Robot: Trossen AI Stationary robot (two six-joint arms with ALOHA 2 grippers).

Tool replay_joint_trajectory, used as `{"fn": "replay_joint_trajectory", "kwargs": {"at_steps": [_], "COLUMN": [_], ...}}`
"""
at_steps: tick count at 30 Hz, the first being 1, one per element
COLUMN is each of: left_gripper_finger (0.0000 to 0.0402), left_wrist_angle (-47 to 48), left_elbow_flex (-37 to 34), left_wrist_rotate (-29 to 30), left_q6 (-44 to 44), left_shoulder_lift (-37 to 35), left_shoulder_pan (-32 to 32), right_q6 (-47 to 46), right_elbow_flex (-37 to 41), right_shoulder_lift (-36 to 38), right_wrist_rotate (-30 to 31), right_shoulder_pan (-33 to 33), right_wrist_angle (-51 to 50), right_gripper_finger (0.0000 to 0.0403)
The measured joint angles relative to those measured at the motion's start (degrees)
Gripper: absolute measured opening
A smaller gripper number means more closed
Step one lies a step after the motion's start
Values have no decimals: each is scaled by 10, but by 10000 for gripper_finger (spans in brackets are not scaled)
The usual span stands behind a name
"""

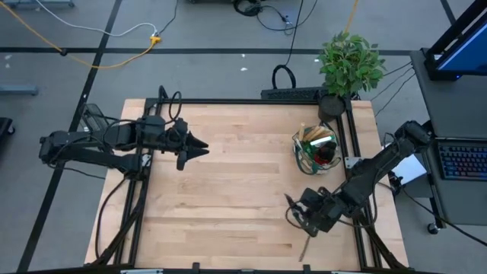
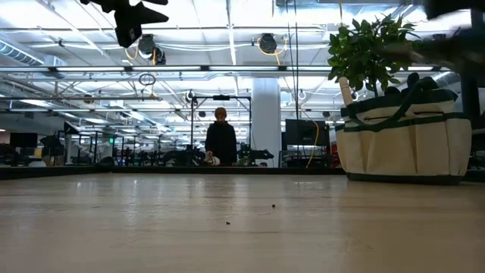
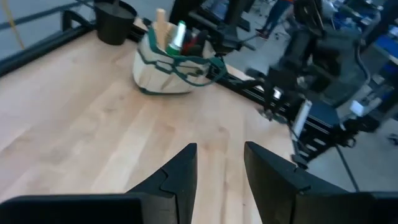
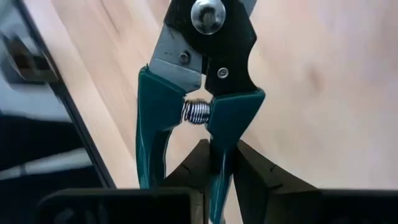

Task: Pick & Place Garden tools in Gardening bag
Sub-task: Put the green shear scissors into the gardening bag

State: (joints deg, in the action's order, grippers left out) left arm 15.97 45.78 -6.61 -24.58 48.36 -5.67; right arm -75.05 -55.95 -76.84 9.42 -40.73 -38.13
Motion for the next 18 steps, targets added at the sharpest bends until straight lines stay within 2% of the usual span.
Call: {"fn": "replay_joint_trajectory", "kwargs": {"at_steps": [7,18], "left_gripper_finger": [136,136], "left_wrist_angle": [0,-59], "left_elbow_flex": [0,0], "left_wrist_rotate": [-10,-10], "left_q6": [-33,-71], "left_shoulder_lift": [0,0], "left_shoulder_pan": [29,78], "right_q6": [147,470], "right_elbow_flex": [-76,-178], "right_shoulder_lift": [0,0], "right_wrist_rotate": [94,269], "right_shoulder_pan": [67,146], "right_wrist_angle": [-3,-3], "right_gripper_finger": [36,36]}}
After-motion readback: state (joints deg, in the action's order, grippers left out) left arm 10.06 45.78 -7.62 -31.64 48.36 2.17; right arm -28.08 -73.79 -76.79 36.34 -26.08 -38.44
